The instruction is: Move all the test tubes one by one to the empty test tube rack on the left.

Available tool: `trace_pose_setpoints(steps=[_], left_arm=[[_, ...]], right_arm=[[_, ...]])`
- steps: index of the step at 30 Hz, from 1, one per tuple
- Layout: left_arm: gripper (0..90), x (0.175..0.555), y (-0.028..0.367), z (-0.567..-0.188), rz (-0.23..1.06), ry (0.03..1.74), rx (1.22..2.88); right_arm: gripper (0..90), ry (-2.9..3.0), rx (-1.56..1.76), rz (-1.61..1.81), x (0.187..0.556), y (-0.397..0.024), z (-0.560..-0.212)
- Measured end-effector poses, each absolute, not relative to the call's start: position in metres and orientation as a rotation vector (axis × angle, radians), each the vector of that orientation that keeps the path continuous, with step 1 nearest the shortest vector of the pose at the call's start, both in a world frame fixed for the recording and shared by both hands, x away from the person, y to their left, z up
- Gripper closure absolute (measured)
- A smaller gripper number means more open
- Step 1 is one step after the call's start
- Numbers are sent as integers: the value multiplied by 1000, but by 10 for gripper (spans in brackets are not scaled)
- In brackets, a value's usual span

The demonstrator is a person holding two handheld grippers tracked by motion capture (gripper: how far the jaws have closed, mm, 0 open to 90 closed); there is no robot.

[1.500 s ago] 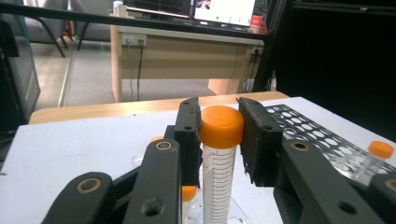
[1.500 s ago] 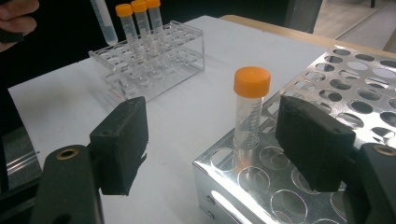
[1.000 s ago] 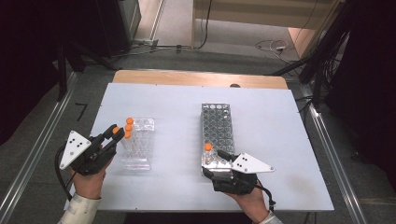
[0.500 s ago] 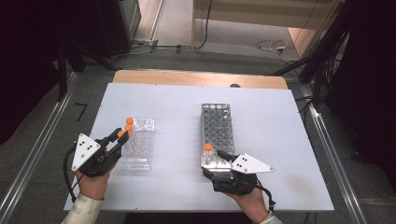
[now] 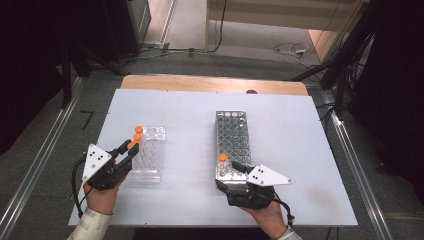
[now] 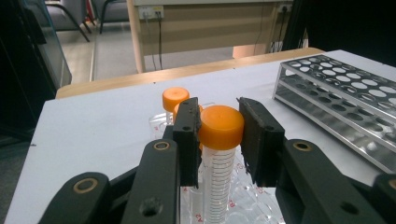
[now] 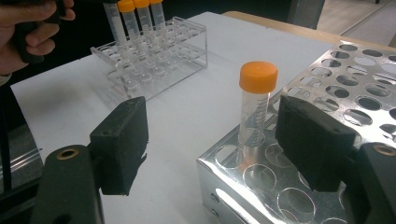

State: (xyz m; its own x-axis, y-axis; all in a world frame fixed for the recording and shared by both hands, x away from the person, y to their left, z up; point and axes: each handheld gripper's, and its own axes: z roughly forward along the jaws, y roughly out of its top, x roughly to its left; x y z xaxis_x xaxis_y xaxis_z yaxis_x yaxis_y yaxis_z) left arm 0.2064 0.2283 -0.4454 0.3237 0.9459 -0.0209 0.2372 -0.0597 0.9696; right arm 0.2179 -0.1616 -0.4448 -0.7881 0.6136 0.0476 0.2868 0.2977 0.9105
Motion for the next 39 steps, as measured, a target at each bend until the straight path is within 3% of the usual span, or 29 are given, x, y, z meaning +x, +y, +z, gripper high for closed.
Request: trace_pose_setpoints(steps=[12,24,39], left_arm=[[619,206,229,-445,832,1114,1532],[429,196,219,-436,839,1060,1467],[373,192,194,-436,668,970,1515]], right_arm=[[244,2262,812,1485,218,-161,-446],[244,2248,828,1479,220,-163,-446],[267,2220,859,1450,231,-163,-452]])
